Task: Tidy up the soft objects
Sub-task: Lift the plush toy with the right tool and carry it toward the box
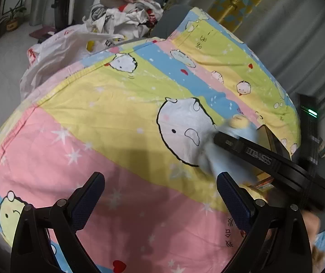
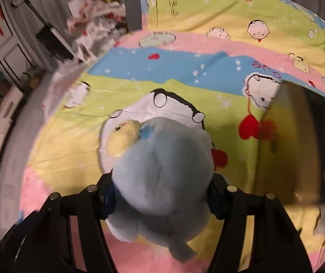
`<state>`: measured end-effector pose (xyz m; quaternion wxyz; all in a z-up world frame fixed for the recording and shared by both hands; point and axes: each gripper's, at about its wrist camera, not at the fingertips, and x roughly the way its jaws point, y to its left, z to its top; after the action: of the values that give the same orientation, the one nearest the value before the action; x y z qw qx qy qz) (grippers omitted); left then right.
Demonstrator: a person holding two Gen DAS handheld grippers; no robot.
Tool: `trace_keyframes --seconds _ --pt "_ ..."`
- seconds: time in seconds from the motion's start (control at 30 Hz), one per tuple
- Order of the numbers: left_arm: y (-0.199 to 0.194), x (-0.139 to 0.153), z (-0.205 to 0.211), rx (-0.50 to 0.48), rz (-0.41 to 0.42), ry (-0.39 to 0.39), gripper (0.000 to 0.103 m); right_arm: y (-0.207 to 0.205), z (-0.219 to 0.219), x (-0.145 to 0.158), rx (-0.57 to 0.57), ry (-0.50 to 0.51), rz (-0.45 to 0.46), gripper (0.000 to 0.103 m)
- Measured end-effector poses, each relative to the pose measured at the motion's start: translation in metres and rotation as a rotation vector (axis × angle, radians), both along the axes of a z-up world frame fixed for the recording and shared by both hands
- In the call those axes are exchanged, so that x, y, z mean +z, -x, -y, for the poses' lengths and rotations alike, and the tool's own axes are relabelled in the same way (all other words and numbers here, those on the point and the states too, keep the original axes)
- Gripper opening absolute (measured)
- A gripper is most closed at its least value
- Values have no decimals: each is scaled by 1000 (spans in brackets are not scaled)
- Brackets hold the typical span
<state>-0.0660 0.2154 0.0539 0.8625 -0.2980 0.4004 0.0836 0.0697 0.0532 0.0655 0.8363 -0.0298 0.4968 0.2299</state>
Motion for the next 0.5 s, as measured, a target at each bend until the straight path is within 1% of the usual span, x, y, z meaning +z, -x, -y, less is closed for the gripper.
trace_keyframes --seconds 0.13,0.2,0.27,0.33,0.43,0.5 --pt "-1 2 5 -9 5 -21 99 34 36 26 -3 -97 6 63" --pt "-2 1 9 -26 3 -23 99 59 60 34 -33 -114 33 64" --pt "-3 2 15 -39 5 -29 99 77 78 32 -57 -93 48 64" --pt "-3 3 22 -53 7 -44 99 87 94 24 -94 -43 55 65" --pt "-5 3 37 -94 5 -73 99 92 121 8 -198 36 56 66" --pt "-6 3 47 -121 8 -74 99 91 134 1 -249 43 46 68"
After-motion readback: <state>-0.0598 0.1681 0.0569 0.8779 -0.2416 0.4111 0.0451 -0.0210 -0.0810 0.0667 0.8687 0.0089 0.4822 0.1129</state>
